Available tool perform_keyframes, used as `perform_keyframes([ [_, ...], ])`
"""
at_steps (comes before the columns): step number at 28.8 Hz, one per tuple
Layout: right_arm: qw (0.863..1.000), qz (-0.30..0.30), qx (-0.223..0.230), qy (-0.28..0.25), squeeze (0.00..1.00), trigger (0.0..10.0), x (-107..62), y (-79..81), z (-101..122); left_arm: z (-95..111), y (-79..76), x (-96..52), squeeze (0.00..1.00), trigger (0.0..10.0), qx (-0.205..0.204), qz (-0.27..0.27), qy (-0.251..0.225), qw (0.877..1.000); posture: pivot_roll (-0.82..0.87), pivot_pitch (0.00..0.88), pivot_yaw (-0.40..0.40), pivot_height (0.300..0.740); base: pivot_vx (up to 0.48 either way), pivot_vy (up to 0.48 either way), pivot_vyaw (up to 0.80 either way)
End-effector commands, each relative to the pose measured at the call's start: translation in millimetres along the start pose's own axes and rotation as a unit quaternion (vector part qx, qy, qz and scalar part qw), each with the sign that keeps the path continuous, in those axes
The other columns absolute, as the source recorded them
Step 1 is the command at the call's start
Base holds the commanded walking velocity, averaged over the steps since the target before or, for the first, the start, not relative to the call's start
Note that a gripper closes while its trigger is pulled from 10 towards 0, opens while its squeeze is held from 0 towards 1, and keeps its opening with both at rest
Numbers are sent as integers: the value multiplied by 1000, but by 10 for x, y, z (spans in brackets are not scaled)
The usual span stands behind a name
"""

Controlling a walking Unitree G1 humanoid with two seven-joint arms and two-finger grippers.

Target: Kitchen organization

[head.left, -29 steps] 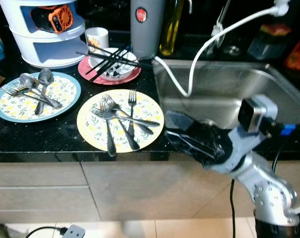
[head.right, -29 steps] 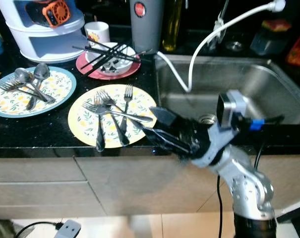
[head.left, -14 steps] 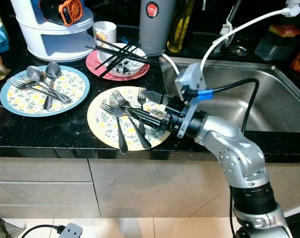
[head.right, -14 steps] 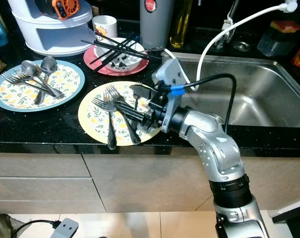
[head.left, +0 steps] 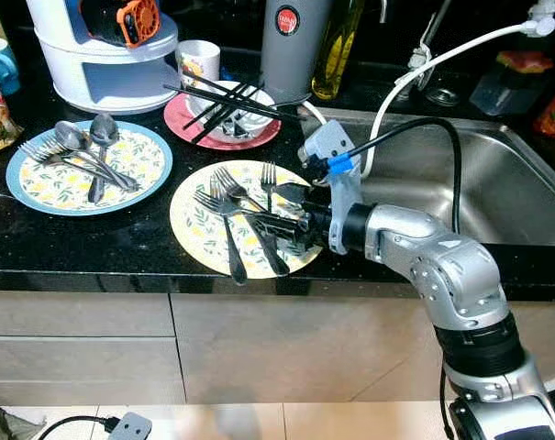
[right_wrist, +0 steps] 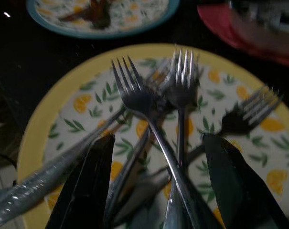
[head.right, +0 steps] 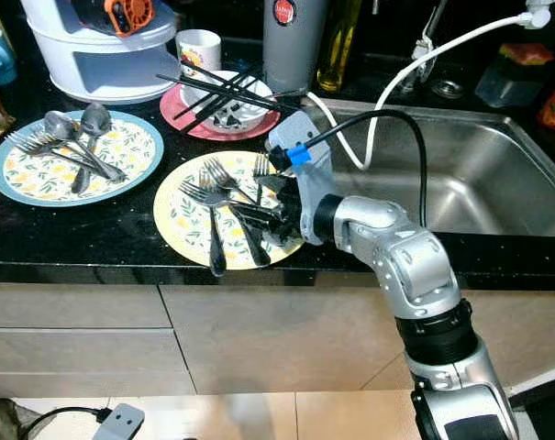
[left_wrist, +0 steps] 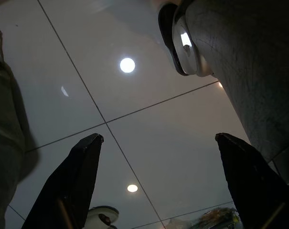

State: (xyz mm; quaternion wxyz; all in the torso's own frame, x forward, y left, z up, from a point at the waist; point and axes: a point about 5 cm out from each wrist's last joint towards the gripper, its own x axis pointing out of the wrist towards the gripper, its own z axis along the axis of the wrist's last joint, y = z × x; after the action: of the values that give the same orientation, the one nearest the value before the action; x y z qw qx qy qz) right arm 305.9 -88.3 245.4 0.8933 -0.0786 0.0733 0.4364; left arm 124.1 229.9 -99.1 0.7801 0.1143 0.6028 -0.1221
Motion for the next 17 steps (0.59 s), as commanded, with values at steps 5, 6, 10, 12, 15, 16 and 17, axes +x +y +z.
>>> perform_keyframes([
  [5, 998, -38, 25, 36, 0, 10000, 29, -62, -48, -44, -100, 24, 0, 10000, -3, -16, 8, 1000, 43, 80, -103, 740, 0, 0, 0],
  [6, 998, -44, 26, 40, 0, 10000, 39, -68, -61, -47, -99, 24, 0, 10000, -3, -16, 8, 1000, 43, 80, -103, 740, 0, 0, 0],
  [10, 997, -53, 27, 50, 0, 10000, 47, -82, -93, -55, -97, 22, 0, 10000, -4, -16, 9, 1000, 44, 86, -103, 740, 0, 0, 0],
  [12, 995, -70, 11, 69, 0, 10000, 34, -120, -124, -56, -97, 22, 0, 10000, -4, -16, 9, 1000, 43, 87, -103, 740, 0, 0, 0],
  [15, 988, -104, -19, 109, 0, 10000, 3, -207, -196, -58, -97, 22, 0, 10000, -3, -17, 10, 1000, 40, 90, -103, 740, 0, 0, 0],
  [16, 988, -104, -14, 112, 0, 10000, -5, -219, -209, -59, -98, 22, 0, 10000, -3, -17, 10, 1000, 39, 92, -104, 740, 0, 0, 0],
  [17, 987, -104, -13, 120, 0, 5765, -25, -236, -216, -62, -100, 23, 0, 10000, -3, -18, 10, 1000, 36, 94, -107, 740, 0, 0, 0],
])
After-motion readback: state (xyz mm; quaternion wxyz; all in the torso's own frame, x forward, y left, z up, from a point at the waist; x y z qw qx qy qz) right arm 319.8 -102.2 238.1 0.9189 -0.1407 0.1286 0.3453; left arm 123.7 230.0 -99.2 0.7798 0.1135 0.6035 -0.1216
